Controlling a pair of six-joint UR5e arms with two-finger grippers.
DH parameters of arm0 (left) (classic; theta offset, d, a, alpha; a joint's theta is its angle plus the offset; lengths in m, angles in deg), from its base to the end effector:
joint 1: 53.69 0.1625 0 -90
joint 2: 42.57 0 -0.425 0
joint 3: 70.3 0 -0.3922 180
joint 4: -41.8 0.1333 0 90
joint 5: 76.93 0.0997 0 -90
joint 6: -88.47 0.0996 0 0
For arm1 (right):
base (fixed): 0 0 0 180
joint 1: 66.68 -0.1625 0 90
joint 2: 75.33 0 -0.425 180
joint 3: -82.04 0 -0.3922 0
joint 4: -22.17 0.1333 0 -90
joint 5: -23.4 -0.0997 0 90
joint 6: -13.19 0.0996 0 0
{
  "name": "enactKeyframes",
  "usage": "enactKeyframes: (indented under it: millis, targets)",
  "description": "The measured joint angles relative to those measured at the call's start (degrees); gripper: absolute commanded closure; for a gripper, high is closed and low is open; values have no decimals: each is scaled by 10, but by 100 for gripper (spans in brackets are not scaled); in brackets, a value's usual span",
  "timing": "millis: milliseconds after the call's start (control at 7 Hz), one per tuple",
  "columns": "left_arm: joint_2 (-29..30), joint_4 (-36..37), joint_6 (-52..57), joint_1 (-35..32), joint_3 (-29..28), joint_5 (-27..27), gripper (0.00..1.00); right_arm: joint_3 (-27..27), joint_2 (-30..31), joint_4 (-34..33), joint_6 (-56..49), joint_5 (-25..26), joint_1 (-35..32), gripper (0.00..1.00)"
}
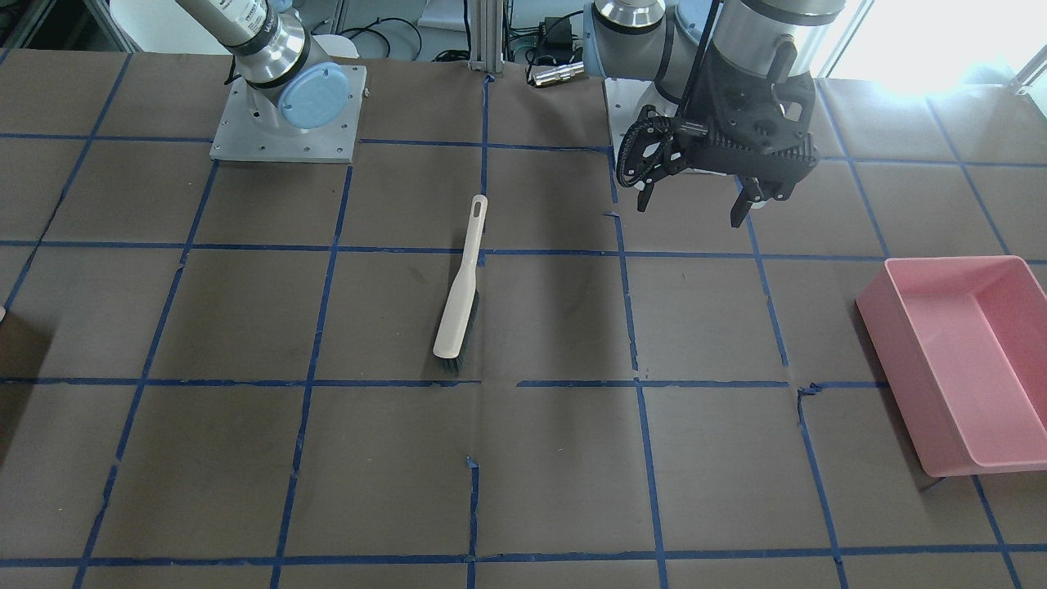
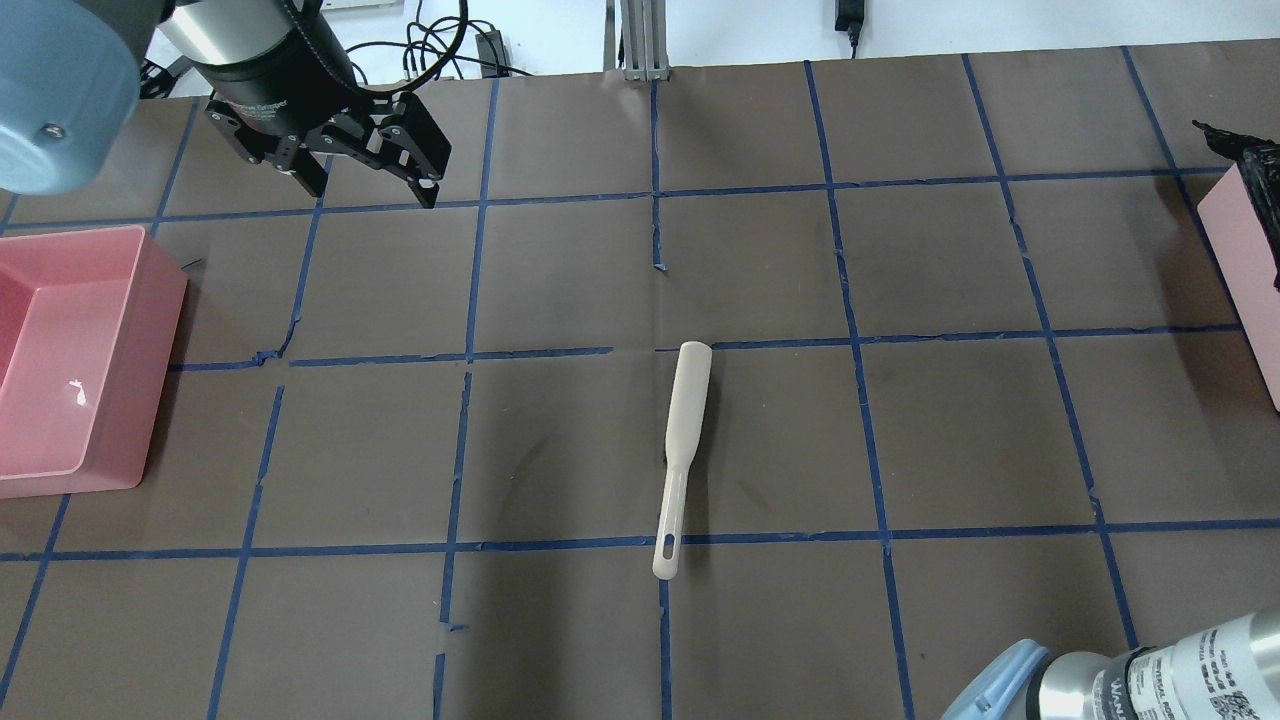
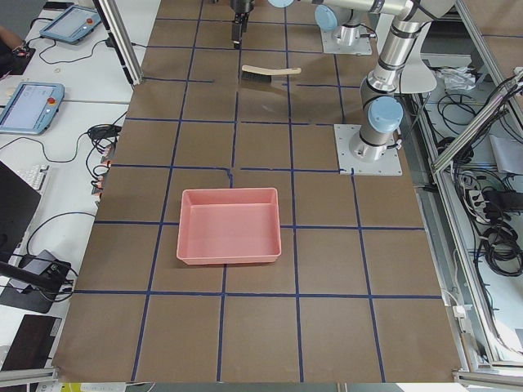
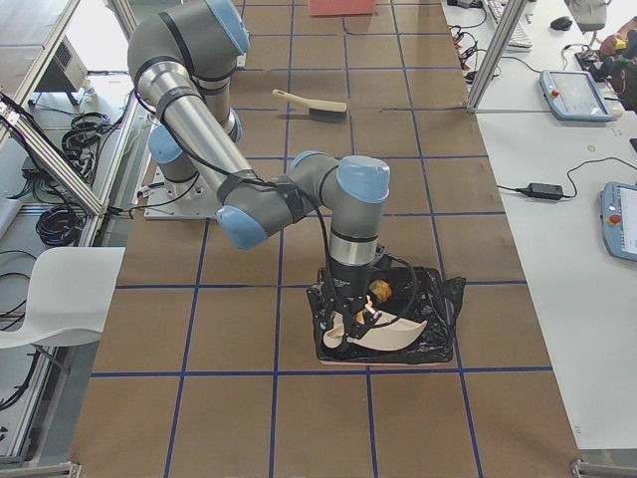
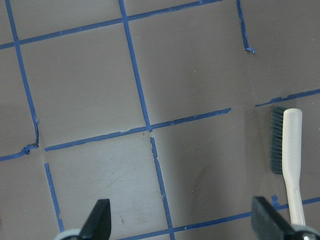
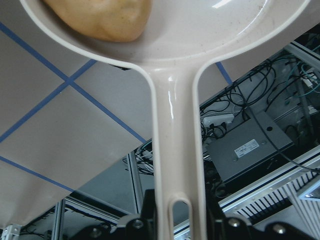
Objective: Sweep and dump trash in nearest bin
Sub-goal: 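Tip the dustpan over the black trash bin with the right gripper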
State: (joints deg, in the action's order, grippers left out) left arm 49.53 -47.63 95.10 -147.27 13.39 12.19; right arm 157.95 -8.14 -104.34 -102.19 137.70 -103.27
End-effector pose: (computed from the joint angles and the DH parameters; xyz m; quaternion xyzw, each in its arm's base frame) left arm -0.1667 -0.5049 0.5251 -0.0892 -0.9951 0.0419 0.0066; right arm -0.4933 -0.4812 0.4610 0.4452 -0.8396 -0.1804 0.2536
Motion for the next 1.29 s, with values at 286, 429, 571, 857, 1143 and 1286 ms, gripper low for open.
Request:
enactKeyframes:
  millis: [286, 429, 571, 857, 1143, 1286]
  targets:
    - [-1, -7, -1, 1, 0, 3, 0, 0, -18, -53, -24, 8, -5, 100]
    - [-3, -17, 1, 1, 0, 5, 0, -1, -20, -65, -33, 22, -13, 100]
    - [-3, -22, 2, 1, 0, 6, 0, -3, -20, -69, -41, 35, -24, 100]
    - [-3, -25, 3, 1, 1, 6, 0, -8, -5, -63, -42, 35, -33, 100]
    - [-4, -26, 3, 0, 2, 6, 0, -8, 36, -24, -17, -4, -31, 100]
    - [-4, -26, 3, 0, 1, 6, 0, -8, 55, 6, 10, -28, -31, 100]
